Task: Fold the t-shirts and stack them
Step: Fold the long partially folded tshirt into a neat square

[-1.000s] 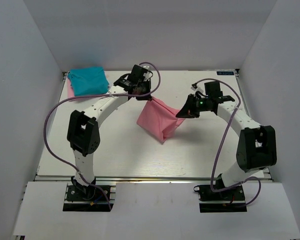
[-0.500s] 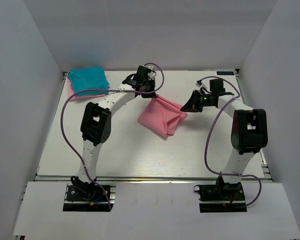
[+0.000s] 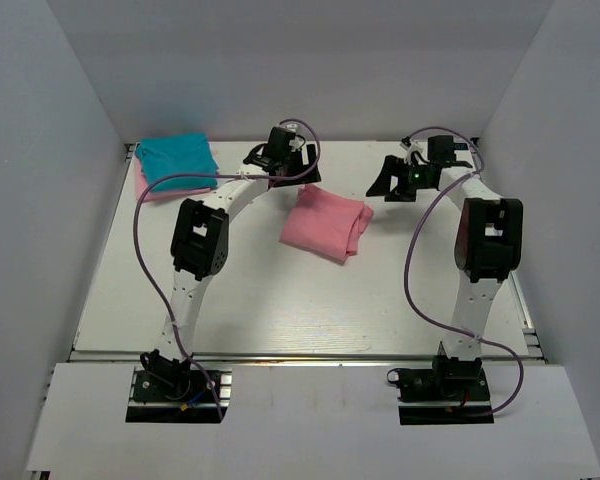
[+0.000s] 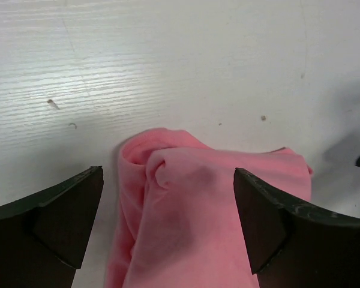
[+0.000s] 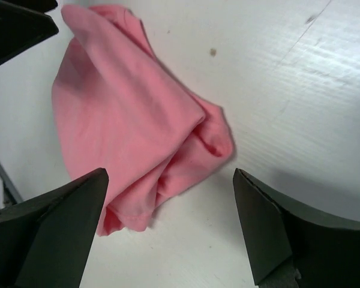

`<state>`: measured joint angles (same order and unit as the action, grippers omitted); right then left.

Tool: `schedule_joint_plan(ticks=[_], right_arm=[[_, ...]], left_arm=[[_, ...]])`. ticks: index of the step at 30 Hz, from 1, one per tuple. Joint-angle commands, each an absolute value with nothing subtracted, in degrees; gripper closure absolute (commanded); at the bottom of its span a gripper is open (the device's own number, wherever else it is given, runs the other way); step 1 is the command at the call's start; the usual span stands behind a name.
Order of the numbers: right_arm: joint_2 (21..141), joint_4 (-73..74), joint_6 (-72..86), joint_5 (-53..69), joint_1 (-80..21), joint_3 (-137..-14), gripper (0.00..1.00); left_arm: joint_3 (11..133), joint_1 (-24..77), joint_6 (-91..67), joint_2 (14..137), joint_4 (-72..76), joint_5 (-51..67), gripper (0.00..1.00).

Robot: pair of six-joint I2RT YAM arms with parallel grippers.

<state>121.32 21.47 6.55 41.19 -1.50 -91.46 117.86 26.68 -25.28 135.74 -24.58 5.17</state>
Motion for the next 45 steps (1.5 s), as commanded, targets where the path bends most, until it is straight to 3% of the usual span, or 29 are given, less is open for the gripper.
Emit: schedule_joint_plan(ticks=[1,7,13,23,33,45], right_arm=[[115.4,23.8,3.5,37.0,-1.5,-94.6,0.1],[107.8,20.9,5.3,44.1,-3.6,-83.5,0.1],[107.2,13.4,11.0,51.7,-8.5,-80.1,0.1],[113.4,-13.4,29.6,60.9,-11.4,-76.0,0.1],[118.4,-14.5,29.7,59.1,-11.0,-69.6,0.1],[120.1,-3.2,17.4,51.6,-7.8,-65.9,0.1]], left_arm=[[121.1,26.0,-26.6,132.9,-25.0,3.0,0.0],[109.3,26.0,-26.0,125.3,-20.0,3.8,0.0],[108.8,27.2,-23.0,123.9,-16.6,10.6,0.0],[121.6,27.2,-21.8,137.8,-17.2,20.7,0.0],[124.2,27.2,-21.8,145.7,-12.1,22.7,0.0],[126.9,27.2,-22.9,149.9,-9.3,23.7,0.0]])
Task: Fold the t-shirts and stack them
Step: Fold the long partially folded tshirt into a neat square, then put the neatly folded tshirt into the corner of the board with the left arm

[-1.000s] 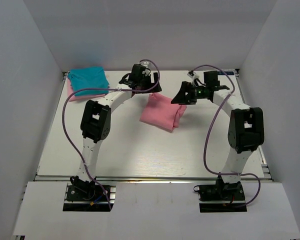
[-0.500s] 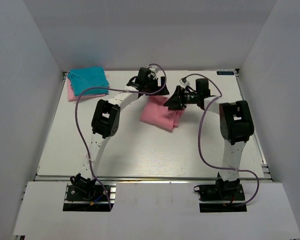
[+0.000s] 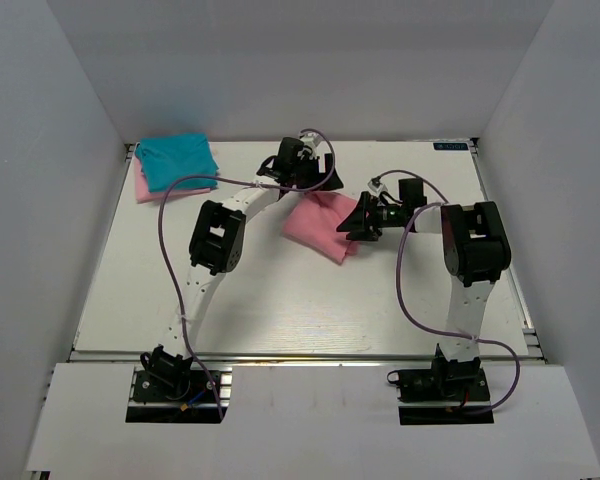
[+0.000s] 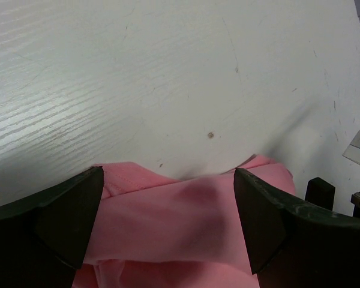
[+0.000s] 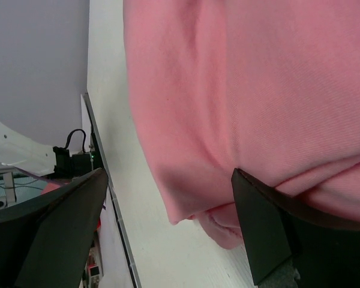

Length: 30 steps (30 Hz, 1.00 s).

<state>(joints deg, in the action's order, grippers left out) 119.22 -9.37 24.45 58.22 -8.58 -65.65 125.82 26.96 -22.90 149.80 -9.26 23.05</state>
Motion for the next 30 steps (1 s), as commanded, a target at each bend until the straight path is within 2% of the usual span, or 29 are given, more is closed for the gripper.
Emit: schedule_joint_plan(ticks=[1,9,14,18,24,30], right_arm=[[120.1,-1.0,16.6,50.5,-7.9,-67.5,0.1],[111.9,6.7,11.4,50.4,-8.3,-72.4,0.1],[102.8,8.3,9.9,47.2,-8.3,-68.7,0.1],[97.7,9.6,9.6,42.1,-8.3,-65.3,0.1],[93.5,11.2,9.7,36.8,-8.2,-62.7,0.1],[91.3,13.4,8.5,34.8,-8.2,-61.7,0.1]], left_arm=[[126.2,27.2,-22.9,148.7,-9.3,23.7,0.0],[125.7,26.6,-20.0,137.7,-11.1,16.6,0.0],[119.3,26.1,-15.5,127.5,-12.8,8.6,0.0],[116.2,26.1,-12.9,122.5,-21.9,5.8,0.0],[117.1,27.2,-7.7,125.9,-31.3,4.7,0.0],[118.1,27.2,-4.5,131.6,-34.4,8.6,0.0]])
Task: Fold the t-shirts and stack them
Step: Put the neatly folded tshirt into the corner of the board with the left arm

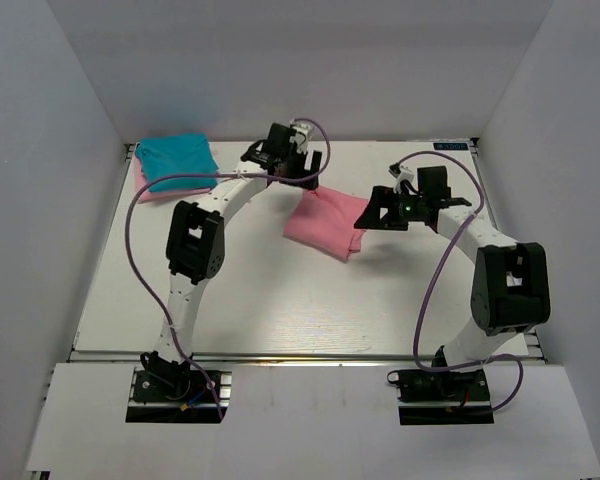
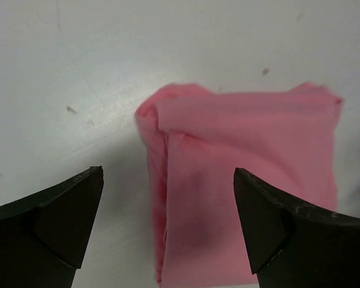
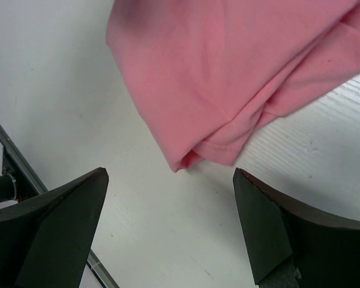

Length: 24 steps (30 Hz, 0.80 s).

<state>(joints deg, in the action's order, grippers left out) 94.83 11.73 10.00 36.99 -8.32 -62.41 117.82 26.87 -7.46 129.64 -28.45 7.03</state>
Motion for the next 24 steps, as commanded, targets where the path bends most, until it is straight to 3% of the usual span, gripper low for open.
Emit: schedule_joint_plan(ticks=[1,3,4,8,10,22,24], right_arm=[[90.6,13.4,8.2,34.4,-8.0,-61.4,0.1],[89.9,13.9,8.2,34.1,-8.1,-60.8,0.1],[89.4,13.9,8.0,33.8,-7.9,-60.1,0.1],[89.0,14.2,7.9,33.1,-8.0,-59.2,0.1],[88.9,14.2,7.9,32.7,-8.1,-59.0,0.1],[89.0,13.6,8.7,29.1,-7.9,-57.7,0.1],[88.9,13.5,9.0,28.3,-7.8,-57.5,0.1]], left_arm=[[117.4,27.2,-4.0,132.2,-34.9,8.6,0.0],[116.0,27.7,-4.0,133.0,-34.9,8.0,0.04],[115.4,27.7,-4.0,133.8,-34.9,7.5,0.12],[114.3,27.7,-3.3,136.0,-35.4,7.5,0.28],[114.3,27.7,-2.8,137.3,-35.4,8.5,0.32],[110.6,33.4,-0.9,141.0,-37.2,6.1,0.41],[111.1,33.4,-2.0,142.1,-38.6,5.5,0.58]])
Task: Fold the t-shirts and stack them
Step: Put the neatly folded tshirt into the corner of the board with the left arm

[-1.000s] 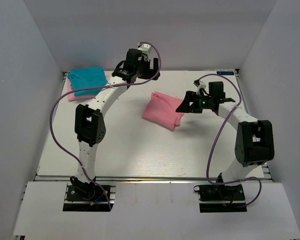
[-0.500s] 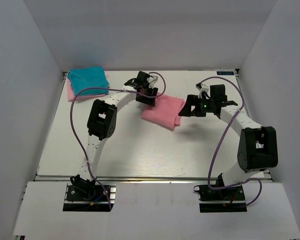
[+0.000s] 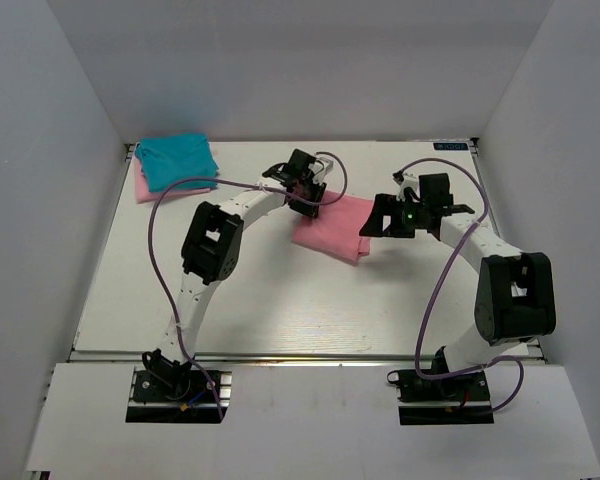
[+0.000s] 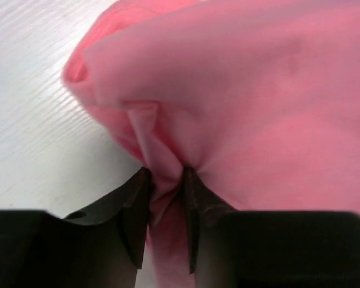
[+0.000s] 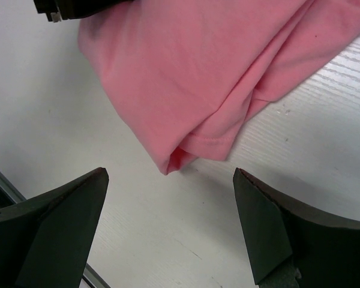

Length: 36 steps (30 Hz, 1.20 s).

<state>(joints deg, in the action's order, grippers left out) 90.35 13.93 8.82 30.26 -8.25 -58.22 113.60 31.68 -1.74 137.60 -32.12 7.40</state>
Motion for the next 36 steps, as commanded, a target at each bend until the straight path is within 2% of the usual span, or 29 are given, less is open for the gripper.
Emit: schedule_joint_plan(ticks=[1,2,3,4,6,13,19,26,36], right_arm=[[88.9,13.6,9.1,27.5,-8.1,-57.3,0.1],[88.7,13.6,9.2,26.7,-8.0,-57.1,0.1],[88.4,13.8,9.2,25.7,-7.8,-56.9,0.1],[88.3,13.8,9.3,25.2,-7.9,-56.8,0.1],[87.5,13.8,9.6,23.3,-7.8,-56.2,0.1],[83.2,12.1,12.3,17.6,-7.8,-53.4,0.1],[76.5,9.6,14.9,11.5,-7.6,-48.5,0.1],[70.9,8.9,16.3,6.4,-7.5,-45.4,0.1],[72.6,8.9,16.4,5.0,-7.7,-46.4,0.1]], left_arm=[[111.1,33.9,-2.9,142.1,-38.6,5.5,0.64],[111.1,33.9,-3.4,142.9,-38.6,5.5,0.75],[111.6,33.9,-3.9,142.9,-38.6,5.5,0.99],[111.6,33.9,-4.7,142.9,-38.1,6.1,1.0],[110.8,33.9,-4.7,141.7,-36.5,6.1,1.0],[101.2,32.4,-3.5,125.9,-24.7,5.9,1.0],[99.4,30.7,3.6,117.9,-24.2,0.5,1.0],[101.5,27.0,8.6,116.7,-27.6,-4.7,1.0],[110.9,19.3,18.4,118.6,-28.0,-9.3,1.0]])
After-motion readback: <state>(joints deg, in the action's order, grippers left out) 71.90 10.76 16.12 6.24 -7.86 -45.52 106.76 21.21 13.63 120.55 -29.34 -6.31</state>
